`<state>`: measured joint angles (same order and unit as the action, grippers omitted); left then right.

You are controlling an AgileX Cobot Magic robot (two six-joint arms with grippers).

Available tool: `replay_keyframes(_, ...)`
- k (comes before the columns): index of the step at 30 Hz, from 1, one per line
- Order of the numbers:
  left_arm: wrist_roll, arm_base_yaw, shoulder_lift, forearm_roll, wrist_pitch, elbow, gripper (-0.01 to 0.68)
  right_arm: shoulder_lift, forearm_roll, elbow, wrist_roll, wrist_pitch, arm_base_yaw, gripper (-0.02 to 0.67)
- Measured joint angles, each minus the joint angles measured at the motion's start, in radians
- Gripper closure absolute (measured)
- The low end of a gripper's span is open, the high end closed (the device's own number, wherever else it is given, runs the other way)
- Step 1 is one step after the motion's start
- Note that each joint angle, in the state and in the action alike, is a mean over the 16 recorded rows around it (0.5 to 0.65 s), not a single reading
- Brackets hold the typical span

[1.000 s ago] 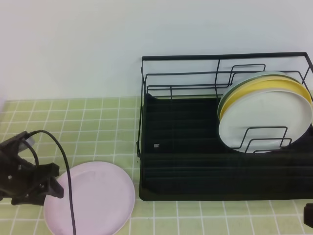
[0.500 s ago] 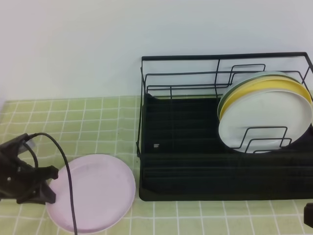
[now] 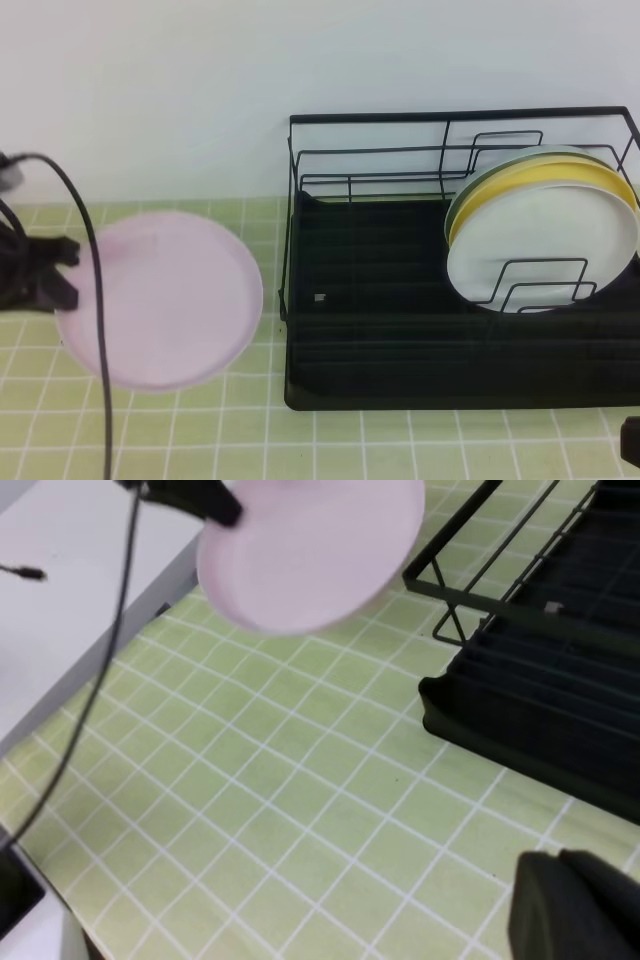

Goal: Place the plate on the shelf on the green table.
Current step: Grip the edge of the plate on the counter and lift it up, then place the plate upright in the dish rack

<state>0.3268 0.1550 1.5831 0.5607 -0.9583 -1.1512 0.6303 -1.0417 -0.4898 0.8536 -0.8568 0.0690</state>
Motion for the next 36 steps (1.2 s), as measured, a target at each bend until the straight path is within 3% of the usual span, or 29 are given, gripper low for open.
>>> replay_keyframes(7, 0.022, -0.025, -0.145, 0.073, -0.043, -0.030, 0.673, 0.000, -0.029, 0.000, -0.022, -0.017, 0.000, 0.652)
replay_keyframes(13, 0.053, -0.125, -0.255, 0.137, -0.045, -0.034, 0.673, 0.000, -0.133, -0.002, -0.041, -0.009, 0.000, 0.620)
replay_keyframes(22, 0.029, -0.363, -0.346, 0.127, 0.022, -0.034, 0.673, 0.000, -0.297, -0.017, -0.051, 0.028, 0.000, 0.376)
replay_keyframes(28, -0.003, -0.506, -0.358, 0.115, 0.082, -0.034, 0.673, 0.000, -0.331, -0.026, -0.051, 0.040, 0.000, 0.209)
replay_keyframes(32, -0.017, -0.584, -0.359, 0.120, 0.111, -0.034, 0.673, 0.000, -0.341, -0.027, -0.051, 0.042, 0.000, 0.158)
replay_keyframes(36, -0.026, -0.648, -0.361, 0.133, 0.141, -0.034, 0.673, 0.000, -0.344, -0.027, -0.051, 0.044, 0.000, 0.160)
